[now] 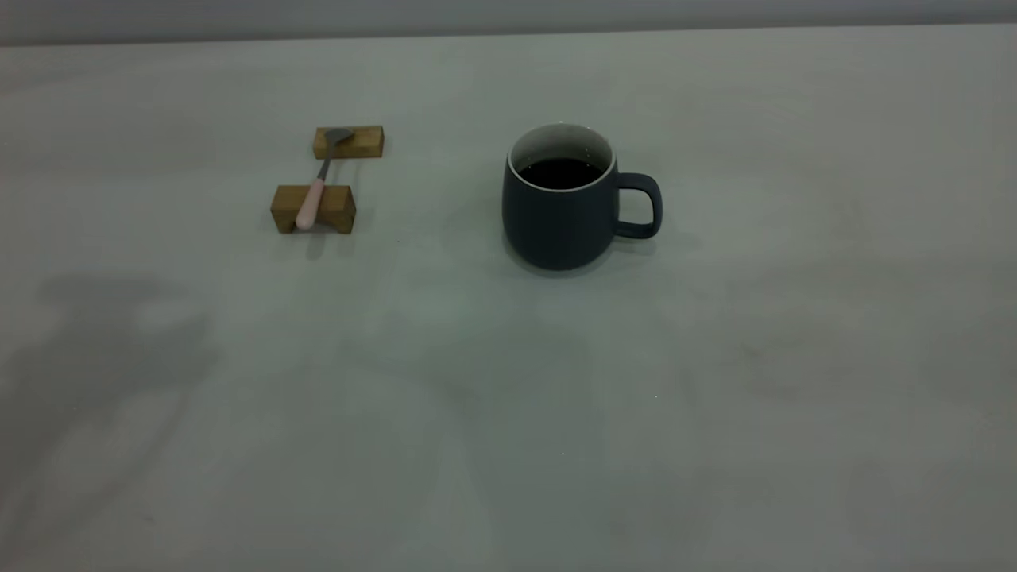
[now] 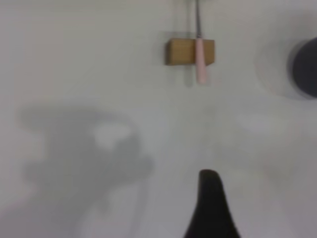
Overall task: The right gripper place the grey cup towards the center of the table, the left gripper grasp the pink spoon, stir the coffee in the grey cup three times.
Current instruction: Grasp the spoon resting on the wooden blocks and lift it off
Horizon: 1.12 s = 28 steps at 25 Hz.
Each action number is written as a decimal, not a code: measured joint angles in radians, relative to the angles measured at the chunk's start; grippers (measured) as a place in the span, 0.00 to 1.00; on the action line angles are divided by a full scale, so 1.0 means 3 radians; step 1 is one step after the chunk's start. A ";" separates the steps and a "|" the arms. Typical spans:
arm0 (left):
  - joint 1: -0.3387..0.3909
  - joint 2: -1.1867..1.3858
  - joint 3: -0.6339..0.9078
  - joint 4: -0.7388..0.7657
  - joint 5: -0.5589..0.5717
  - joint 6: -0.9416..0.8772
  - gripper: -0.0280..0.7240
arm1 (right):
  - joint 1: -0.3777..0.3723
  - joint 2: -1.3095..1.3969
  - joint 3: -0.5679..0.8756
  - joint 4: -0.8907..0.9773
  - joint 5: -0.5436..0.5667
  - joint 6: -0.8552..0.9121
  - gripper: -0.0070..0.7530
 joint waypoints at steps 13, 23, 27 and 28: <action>-0.0546 0.2738 -0.1794 0.0035 0.0260 -0.0187 0.89 | 0.0000 0.0000 0.0000 0.0000 0.0000 0.0000 0.77; -0.0551 0.2991 -0.1990 0.0659 0.0350 -0.0788 0.87 | 0.0000 0.0000 0.0000 0.0000 0.0000 0.0000 0.77; -0.0575 0.3067 -0.1990 0.0666 0.0268 -0.0790 0.86 | 0.0000 0.0000 0.0000 0.0000 0.0000 0.0000 0.77; -0.0582 0.3086 -0.1990 0.0658 0.0240 -0.0790 0.86 | 0.0000 0.0000 0.0000 0.0000 0.0000 0.0000 0.77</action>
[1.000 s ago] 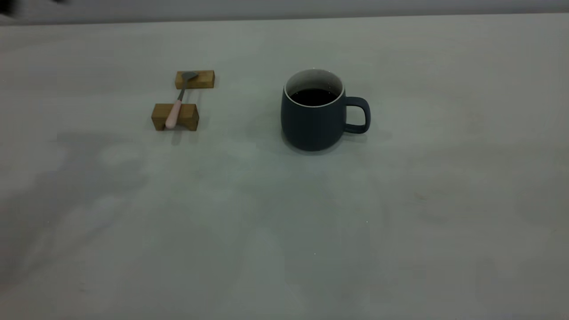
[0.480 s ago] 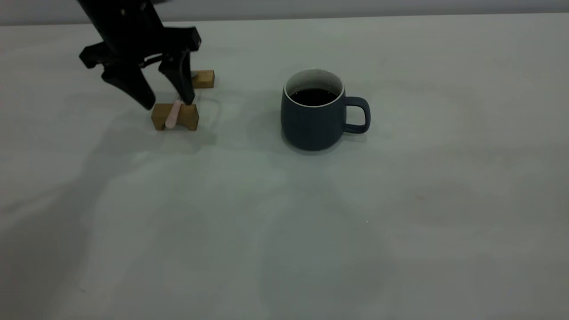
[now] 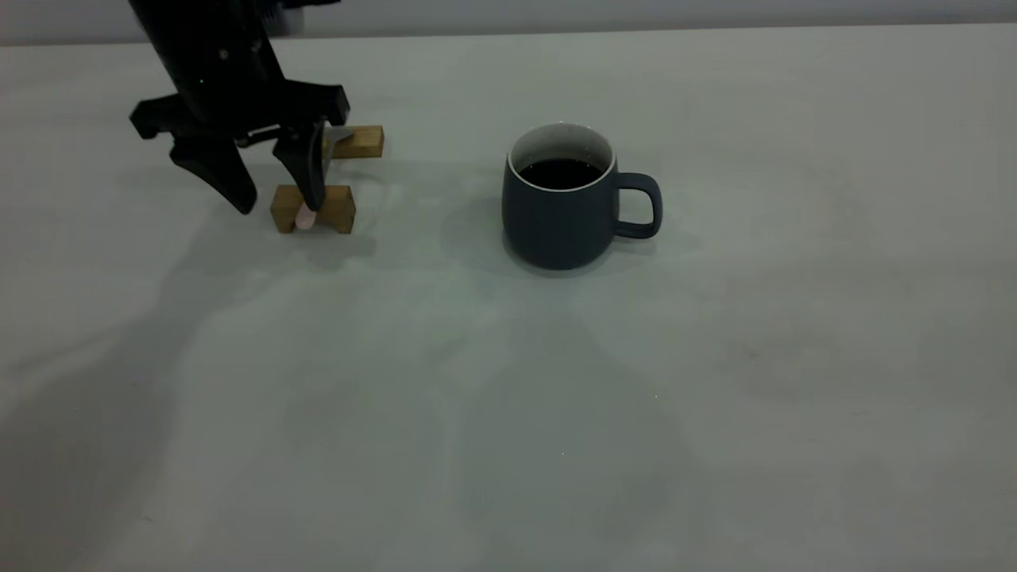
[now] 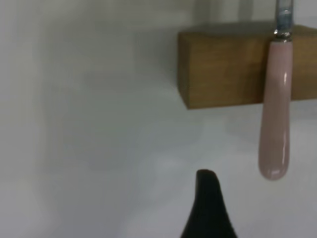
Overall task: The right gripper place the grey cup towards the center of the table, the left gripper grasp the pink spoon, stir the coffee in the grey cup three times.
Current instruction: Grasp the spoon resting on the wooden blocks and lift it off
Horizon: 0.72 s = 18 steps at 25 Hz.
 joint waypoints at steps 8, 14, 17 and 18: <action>-0.0001 0.0188 -0.0004 -0.0038 -0.0165 0.0005 0.81 | 0.0000 0.0000 0.0000 0.0000 0.0000 0.0000 0.77; -0.0001 0.0209 -0.0006 -0.0049 -0.0312 -0.0017 0.42 | 0.0000 0.0000 0.0000 0.0000 0.0000 0.0000 0.77; -0.0001 0.0209 -0.0010 -0.0059 -0.0316 -0.0097 0.26 | 0.0000 0.0000 0.0000 0.0000 0.0000 0.0000 0.77; -0.0001 0.0209 -0.0034 -0.0061 -0.0285 -0.0135 0.27 | 0.0000 0.0000 0.0000 0.0000 0.0000 0.0000 0.77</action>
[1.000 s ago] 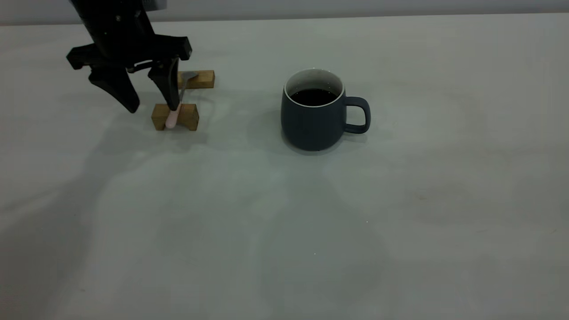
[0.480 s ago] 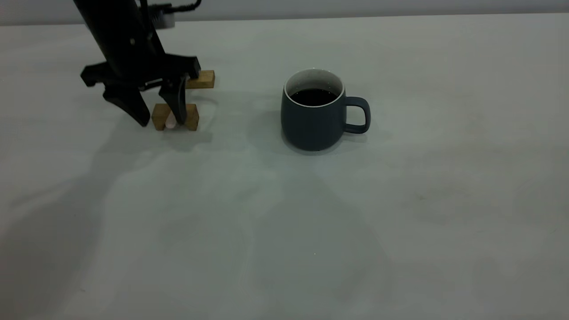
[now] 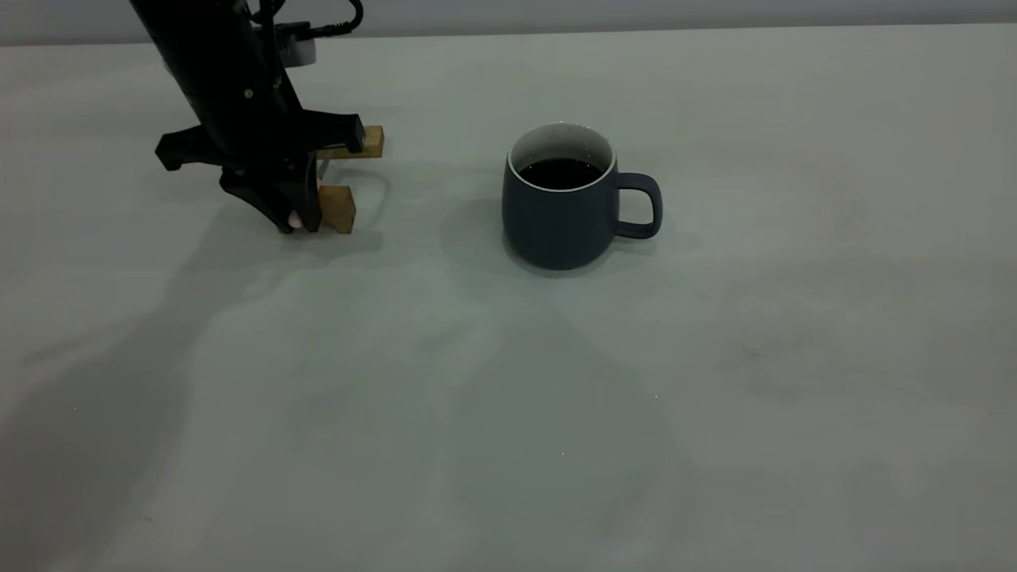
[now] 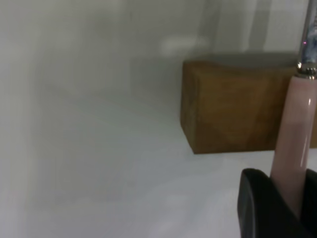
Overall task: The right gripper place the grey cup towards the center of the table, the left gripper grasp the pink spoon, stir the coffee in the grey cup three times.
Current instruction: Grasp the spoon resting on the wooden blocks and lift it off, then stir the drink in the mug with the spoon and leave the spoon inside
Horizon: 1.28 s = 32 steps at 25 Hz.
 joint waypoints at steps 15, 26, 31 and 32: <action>0.0000 -0.0532 -0.1140 -0.2127 0.1864 -0.3251 0.27 | 0.0000 0.0000 0.0000 0.0000 0.0000 0.0000 0.77; -0.0232 -0.0096 -0.1158 -0.3502 0.1991 -0.4300 0.27 | 0.0000 0.0000 0.0000 0.0000 0.0000 0.0000 0.77; -0.0262 0.0231 -0.1158 -0.3698 0.1800 -0.3796 0.27 | 0.0000 0.0000 0.0000 0.0000 0.0000 0.0000 0.77; -0.0262 0.0286 -0.1158 -0.3705 0.1765 -0.3730 0.27 | 0.0000 0.0000 0.0000 0.0000 0.0000 0.0000 0.77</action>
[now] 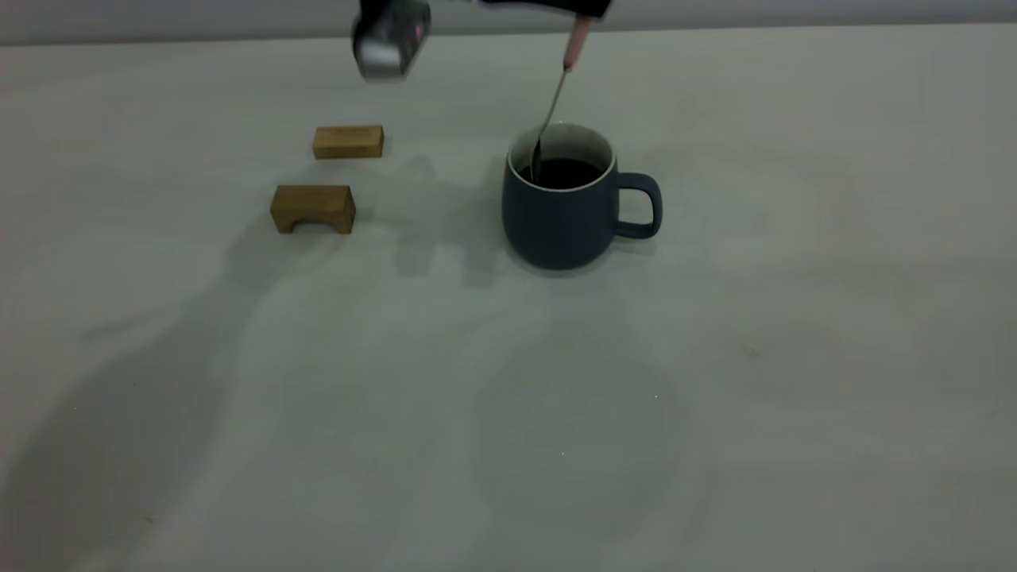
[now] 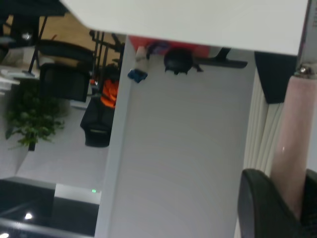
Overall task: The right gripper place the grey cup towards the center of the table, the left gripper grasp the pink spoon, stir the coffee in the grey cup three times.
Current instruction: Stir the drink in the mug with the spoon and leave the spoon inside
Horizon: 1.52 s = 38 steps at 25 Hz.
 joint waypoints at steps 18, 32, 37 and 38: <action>0.0000 0.0463 -0.0003 -0.0586 -0.0089 0.0072 0.27 | 0.0000 0.0000 0.0001 0.0000 0.0000 0.0000 0.77; 0.0000 0.0431 -0.0104 -0.0318 -0.0041 0.0075 0.27 | 0.0000 0.0000 0.0001 0.0000 0.0000 0.0000 0.77; 0.0007 0.0339 -0.0122 -0.0032 -0.0173 -0.0036 0.27 | 0.0000 0.0000 0.0001 0.0000 0.0000 0.0000 0.77; 0.0007 0.0336 -0.0132 -0.0037 -0.0221 0.0047 0.27 | 0.0000 0.0000 0.0001 0.0000 0.0000 0.0000 0.77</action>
